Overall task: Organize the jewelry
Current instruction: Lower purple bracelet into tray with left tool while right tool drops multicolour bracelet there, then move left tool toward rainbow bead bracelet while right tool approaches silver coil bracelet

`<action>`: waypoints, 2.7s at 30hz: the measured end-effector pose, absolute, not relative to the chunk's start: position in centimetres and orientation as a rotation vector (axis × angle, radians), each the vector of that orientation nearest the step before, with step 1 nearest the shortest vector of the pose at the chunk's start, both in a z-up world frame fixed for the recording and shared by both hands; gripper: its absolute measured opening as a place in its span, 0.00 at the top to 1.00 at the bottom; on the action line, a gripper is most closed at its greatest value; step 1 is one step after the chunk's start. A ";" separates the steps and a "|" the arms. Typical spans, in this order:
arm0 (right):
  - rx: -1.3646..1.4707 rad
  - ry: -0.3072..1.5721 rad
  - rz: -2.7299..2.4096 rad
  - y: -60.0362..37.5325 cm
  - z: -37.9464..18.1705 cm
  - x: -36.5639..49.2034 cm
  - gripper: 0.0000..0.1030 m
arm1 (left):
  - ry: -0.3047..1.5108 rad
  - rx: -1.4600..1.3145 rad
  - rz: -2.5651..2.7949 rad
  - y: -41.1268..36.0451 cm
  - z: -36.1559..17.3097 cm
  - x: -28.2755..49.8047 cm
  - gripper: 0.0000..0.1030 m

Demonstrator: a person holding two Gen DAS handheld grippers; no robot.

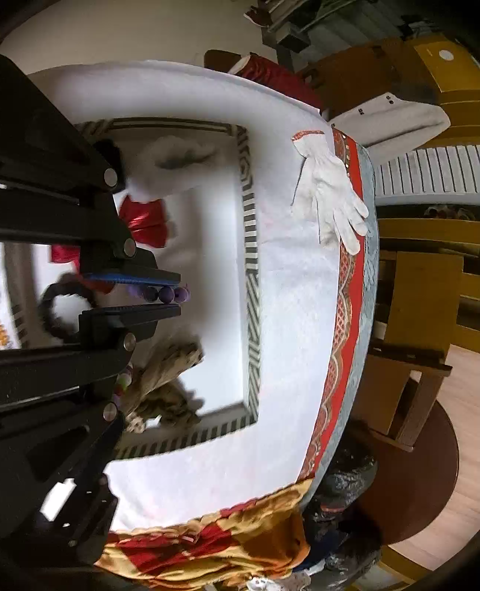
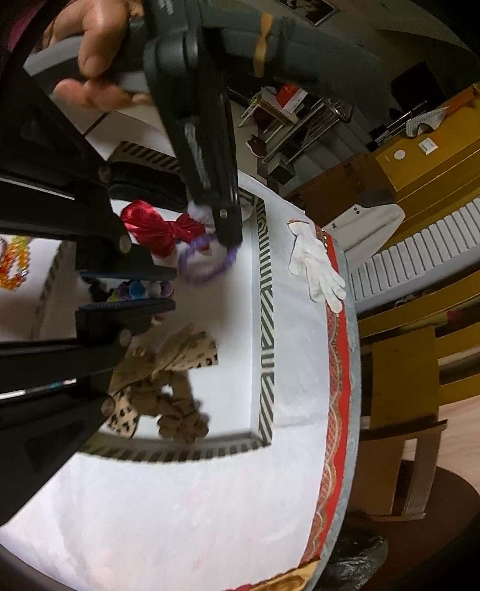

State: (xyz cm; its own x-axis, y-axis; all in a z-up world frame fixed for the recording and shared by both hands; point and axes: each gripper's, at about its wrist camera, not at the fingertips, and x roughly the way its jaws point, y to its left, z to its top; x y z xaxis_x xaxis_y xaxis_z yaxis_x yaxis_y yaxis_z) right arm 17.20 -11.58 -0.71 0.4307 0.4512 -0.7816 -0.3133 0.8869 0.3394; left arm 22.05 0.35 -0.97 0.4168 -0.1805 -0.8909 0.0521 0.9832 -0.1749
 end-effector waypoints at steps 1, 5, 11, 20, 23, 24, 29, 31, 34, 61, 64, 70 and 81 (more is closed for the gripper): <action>0.160 1.022 0.481 -11.3 -0.9 17.5 0.91 | 1.137 -0.127 -0.141 0.5 -1.4 22.5 0.78; 0.189 1.025 0.467 -10.9 -1.6 18.8 0.91 | 1.156 -0.146 -0.108 1.7 -2.9 24.0 0.78; 0.199 1.082 0.355 -13.0 -4.8 20.5 0.91 | 1.193 -0.162 -0.070 3.8 -5.0 24.4 0.78; 0.166 1.148 0.380 -11.8 -7.4 19.9 0.85 | 1.187 -0.180 -0.047 4.2 -5.7 23.1 0.68; 0.146 1.129 0.373 -11.7 -6.8 19.2 0.66 | 1.156 -0.195 -0.044 4.4 -5.1 22.4 0.38; 0.157 1.122 0.378 -11.8 -6.5 18.8 0.62 | 1.152 -0.196 -0.039 4.5 -4.9 22.2 0.32; 0.144 1.072 0.380 -12.4 -4.7 16.9 0.56 | 1.124 -0.168 -0.023 4.2 -3.5 20.6 0.31; 0.120 1.041 0.367 -12.5 -4.0 16.0 0.47 | 1.105 -0.155 -0.014 4.0 -2.9 19.7 0.31; 0.095 1.002 0.363 -12.7 -3.0 14.6 0.44 | 1.085 -0.148 -0.009 3.7 -2.1 18.3 0.31; 0.073 0.977 0.380 -16.3 -0.3 4.0 0.36 | 1.014 -0.083 0.061 0.8 0.9 5.5 0.31; 0.068 0.984 0.385 -16.4 -0.3 3.0 0.36 | 1.016 -0.085 0.062 0.7 0.8 4.3 0.31; 0.056 0.979 0.393 -16.5 0.1 1.1 0.36 | 1.006 -0.096 0.067 0.7 1.2 2.3 0.31; 0.019 0.990 0.408 -16.5 0.1 -0.8 0.36 | 1.012 -0.101 0.074 0.8 1.1 0.1 0.31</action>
State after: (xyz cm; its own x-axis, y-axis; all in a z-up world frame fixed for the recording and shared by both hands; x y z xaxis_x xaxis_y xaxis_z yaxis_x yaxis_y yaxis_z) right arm -0.84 -16.53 0.13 0.4791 0.3425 -0.8082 -0.3259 0.9243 0.1986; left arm 0.08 0.76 1.13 0.5279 0.0154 -0.8492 -0.1088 0.9928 -0.0497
